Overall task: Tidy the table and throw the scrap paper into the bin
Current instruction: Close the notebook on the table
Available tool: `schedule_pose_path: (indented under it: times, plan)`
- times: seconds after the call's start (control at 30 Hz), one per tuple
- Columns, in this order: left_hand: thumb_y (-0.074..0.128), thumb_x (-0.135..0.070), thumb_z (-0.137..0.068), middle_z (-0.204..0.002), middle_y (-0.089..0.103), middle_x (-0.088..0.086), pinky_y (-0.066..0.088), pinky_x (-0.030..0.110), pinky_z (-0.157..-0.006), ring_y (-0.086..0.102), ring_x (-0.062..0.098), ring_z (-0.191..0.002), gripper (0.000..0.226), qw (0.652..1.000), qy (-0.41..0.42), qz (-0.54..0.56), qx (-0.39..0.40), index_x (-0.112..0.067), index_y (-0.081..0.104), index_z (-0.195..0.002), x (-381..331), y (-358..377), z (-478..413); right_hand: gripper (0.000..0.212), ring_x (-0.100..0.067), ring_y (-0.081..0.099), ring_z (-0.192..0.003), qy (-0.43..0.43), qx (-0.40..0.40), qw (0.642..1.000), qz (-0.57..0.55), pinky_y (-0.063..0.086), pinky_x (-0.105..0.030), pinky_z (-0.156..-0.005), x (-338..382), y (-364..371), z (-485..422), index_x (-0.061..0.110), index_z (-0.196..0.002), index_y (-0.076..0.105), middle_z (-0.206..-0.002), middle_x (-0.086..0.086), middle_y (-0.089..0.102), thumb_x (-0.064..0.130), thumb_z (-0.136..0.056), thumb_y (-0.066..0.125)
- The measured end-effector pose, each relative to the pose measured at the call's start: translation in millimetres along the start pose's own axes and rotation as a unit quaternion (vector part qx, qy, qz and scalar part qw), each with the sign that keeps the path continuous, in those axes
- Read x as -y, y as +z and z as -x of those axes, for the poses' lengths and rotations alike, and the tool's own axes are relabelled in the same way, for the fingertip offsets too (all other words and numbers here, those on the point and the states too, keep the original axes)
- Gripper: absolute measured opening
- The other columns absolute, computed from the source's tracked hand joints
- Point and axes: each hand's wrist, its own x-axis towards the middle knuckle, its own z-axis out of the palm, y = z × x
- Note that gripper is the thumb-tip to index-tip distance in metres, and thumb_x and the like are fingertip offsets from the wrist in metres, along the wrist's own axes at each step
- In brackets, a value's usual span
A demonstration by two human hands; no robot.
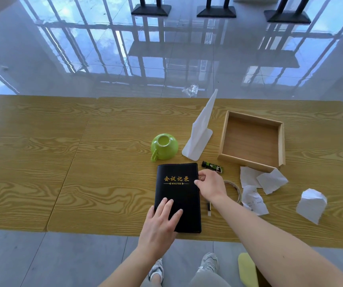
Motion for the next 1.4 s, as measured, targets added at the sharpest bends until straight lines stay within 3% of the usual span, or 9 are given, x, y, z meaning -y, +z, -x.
schedule_pose_path:
  times: [0.13, 0.27, 0.37, 0.47, 0.6, 0.7, 0.97, 1.13, 1.4]
  plan:
    - [0.085, -0.027, -0.065, -0.139, 0.056, 0.013, 0.05, 0.052, -0.096, 0.047, 0.033, -0.134, 0.068, 1.0, -0.001, -0.006, -0.008, -0.025, 0.061, -0.129, 3, 1, -4, 0.032, -0.023, 0.063, -0.105, -0.005, -0.001, 1.0, 0.01, 0.051, -0.037, -0.091, 0, 1, 0, 0.013, -0.122, 0.064, -0.108, -0.004, 0.07, 0.018, -0.091, 0.065]
    - [0.083, -0.027, -0.066, -0.141, 0.054, 0.013, 0.048, 0.053, -0.099, 0.045, 0.032, -0.136, 0.069, 1.0, -0.004, -0.003, -0.011, -0.026, 0.06, -0.131, 4, 3, -6, 0.025, -0.019, 0.064, -0.094, -0.035, -0.023, 0.999, 0.023, 0.053, -0.035, -0.086, -5, -3, 4, 0.012, -0.116, 0.066, -0.099, 0.0, 0.07, 0.013, -0.092, 0.06]
    - [0.073, -0.031, -0.073, -0.15, 0.042, 0.014, 0.036, 0.056, -0.109, 0.03, 0.034, -0.144, 0.07, 1.0, 0.0, 0.008, -0.02, -0.026, 0.05, -0.139, 4, 7, -5, 0.023, -0.016, 0.067, -0.085, -0.024, -0.038, 0.999, -0.001, 0.056, -0.035, -0.083, -14, -8, 14, 0.014, -0.114, 0.066, -0.094, 0.003, 0.07, 0.015, -0.092, 0.06]
    - [0.074, -0.036, -0.07, -0.145, 0.046, 0.014, 0.038, 0.057, -0.107, 0.034, 0.035, -0.142, 0.071, 0.999, 0.006, 0.024, -0.029, -0.028, 0.051, -0.137, 7, 7, 0, 0.017, -0.015, 0.068, -0.079, -0.009, -0.044, 0.999, -0.012, 0.058, -0.037, -0.078, -30, -11, 30, 0.016, -0.107, 0.069, -0.087, 0.003, 0.071, 0.017, -0.092, 0.063]
    - [0.08, -0.032, -0.066, -0.138, 0.053, 0.014, 0.043, 0.054, -0.105, 0.042, 0.035, -0.136, 0.069, 0.997, -0.017, 0.055, -0.057, -0.025, 0.058, -0.131, 15, 8, 8, 0.006, -0.009, 0.062, -0.073, -0.006, -0.06, 0.998, 0.017, 0.049, -0.026, -0.064, -52, -10, 54, 0.022, -0.089, 0.07, -0.075, 0.011, 0.067, 0.022, -0.091, 0.064]
    - [0.084, -0.031, -0.063, -0.135, 0.056, 0.015, 0.045, 0.051, -0.104, 0.045, 0.036, -0.134, 0.069, 0.996, -0.029, 0.055, -0.056, -0.022, 0.062, -0.127, 19, 11, 9, 0.012, 0.0, 0.056, -0.067, 0.002, -0.067, 0.997, 0.043, 0.039, -0.016, -0.055, -60, -5, 64, 0.022, -0.079, 0.068, -0.069, 0.014, 0.063, 0.026, -0.091, 0.065]
    - [0.08, -0.056, -0.063, -0.134, 0.054, 0.015, 0.039, 0.054, -0.108, 0.043, 0.038, -0.134, 0.074, 0.997, 0.028, 0.027, -0.061, -0.023, 0.059, -0.125, 8, 15, -7, 0.024, -0.008, 0.054, -0.064, 0.026, -0.073, 0.991, 0.109, 0.032, -0.018, -0.051, -60, 6, 62, 0.021, -0.08, 0.068, -0.066, 0.011, 0.06, 0.044, -0.088, 0.066]
    - [0.078, -0.058, -0.062, -0.134, 0.054, 0.016, 0.04, 0.061, -0.104, 0.044, 0.041, -0.133, 0.075, 0.999, 0.018, -0.008, -0.035, -0.025, 0.056, -0.126, -3, 16, -15, 0.023, -0.015, 0.055, -0.069, 0.049, -0.074, 0.988, 0.129, 0.04, -0.026, -0.058, -60, 13, 59, 0.019, -0.083, 0.067, -0.069, 0.006, 0.059, 0.041, -0.087, 0.066]
    - [0.084, -0.055, -0.062, -0.12, 0.067, 0.02, 0.056, 0.058, -0.084, 0.061, 0.042, -0.115, 0.068, 0.995, 0.053, -0.088, -0.016, -0.019, 0.068, -0.118, -1, 12, -23, 0.014, -0.017, 0.059, -0.072, 0.057, -0.053, 0.991, 0.108, 0.042, -0.026, -0.06, -61, 13, 57, 0.019, -0.082, 0.066, -0.074, 0.003, 0.064, 0.032, -0.086, 0.063]
